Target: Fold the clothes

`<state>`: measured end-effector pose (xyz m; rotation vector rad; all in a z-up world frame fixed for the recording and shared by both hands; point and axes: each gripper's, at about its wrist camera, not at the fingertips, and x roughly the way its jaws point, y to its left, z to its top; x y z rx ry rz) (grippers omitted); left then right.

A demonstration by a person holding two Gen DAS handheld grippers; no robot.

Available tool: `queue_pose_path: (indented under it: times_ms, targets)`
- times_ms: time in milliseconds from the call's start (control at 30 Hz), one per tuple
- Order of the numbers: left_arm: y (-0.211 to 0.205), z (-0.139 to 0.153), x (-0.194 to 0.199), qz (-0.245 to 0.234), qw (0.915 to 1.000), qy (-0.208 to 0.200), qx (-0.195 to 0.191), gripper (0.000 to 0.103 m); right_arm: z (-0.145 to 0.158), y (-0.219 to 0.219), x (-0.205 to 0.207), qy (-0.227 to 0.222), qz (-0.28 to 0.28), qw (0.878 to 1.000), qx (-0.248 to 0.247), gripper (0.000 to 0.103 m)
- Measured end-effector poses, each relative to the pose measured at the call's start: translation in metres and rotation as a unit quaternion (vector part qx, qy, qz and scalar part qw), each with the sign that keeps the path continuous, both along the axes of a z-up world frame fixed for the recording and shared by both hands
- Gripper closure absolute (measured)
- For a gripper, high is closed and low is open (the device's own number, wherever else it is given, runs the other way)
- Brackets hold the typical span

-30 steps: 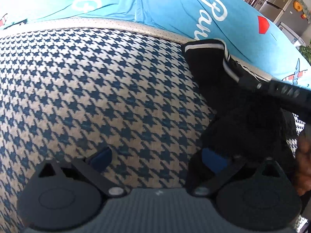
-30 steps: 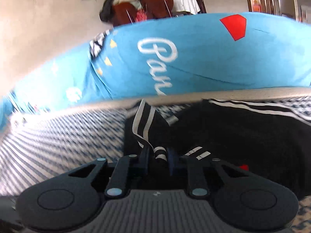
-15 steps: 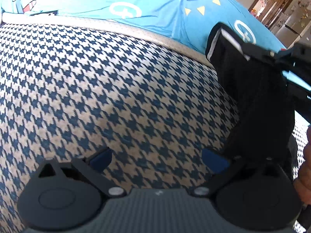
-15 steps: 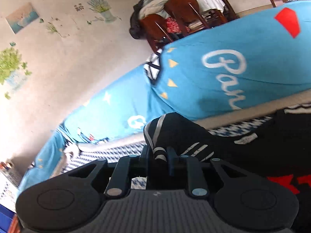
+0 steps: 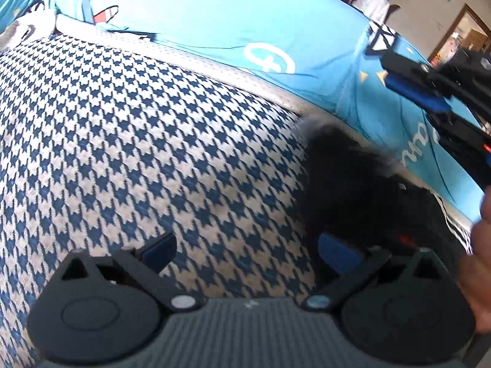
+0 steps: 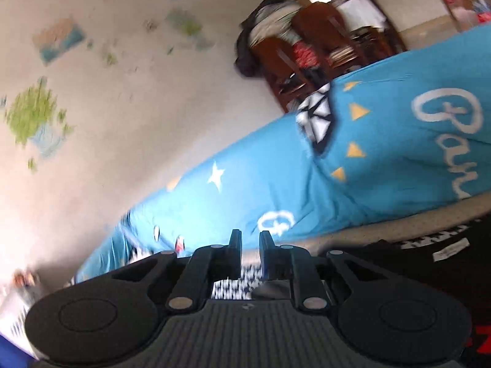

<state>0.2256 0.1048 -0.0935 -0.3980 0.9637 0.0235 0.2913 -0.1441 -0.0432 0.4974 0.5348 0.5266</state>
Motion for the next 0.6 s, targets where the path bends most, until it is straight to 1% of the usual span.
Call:
queue_pose_path:
  times_ms: [100,233,400,467,600]
  targets:
    - [0.002,0.001,0.000,0.006,1.0000,0.003,-0.003,0.000,0.006,-0.004,-0.012,-0.018,0.000,0.999,-0.039,0.088]
    - [-0.003,0.004,-0.004,0.001,1.0000,-0.002,-0.001,0.000,0.008,-0.033,-0.024,-0.010,-0.018,0.997,-0.078,0.088]
    - [-0.015,0.007,-0.004,-0.005,1.0000,-0.006,-0.003,0.000,0.003,-0.088,-0.033,0.008,-0.065,0.991,-0.120,0.085]
    - [-0.022,0.007,-0.005,-0.011,0.9999,-0.007,-0.002,0.000,-0.002,-0.112,-0.034,0.018,-0.090,0.987,-0.129,0.080]
    - [-0.035,0.004,-0.002,-0.021,0.9998,-0.003,0.001,0.000,-0.017,-0.157,-0.035,0.040,-0.135,0.980,-0.141,0.076]
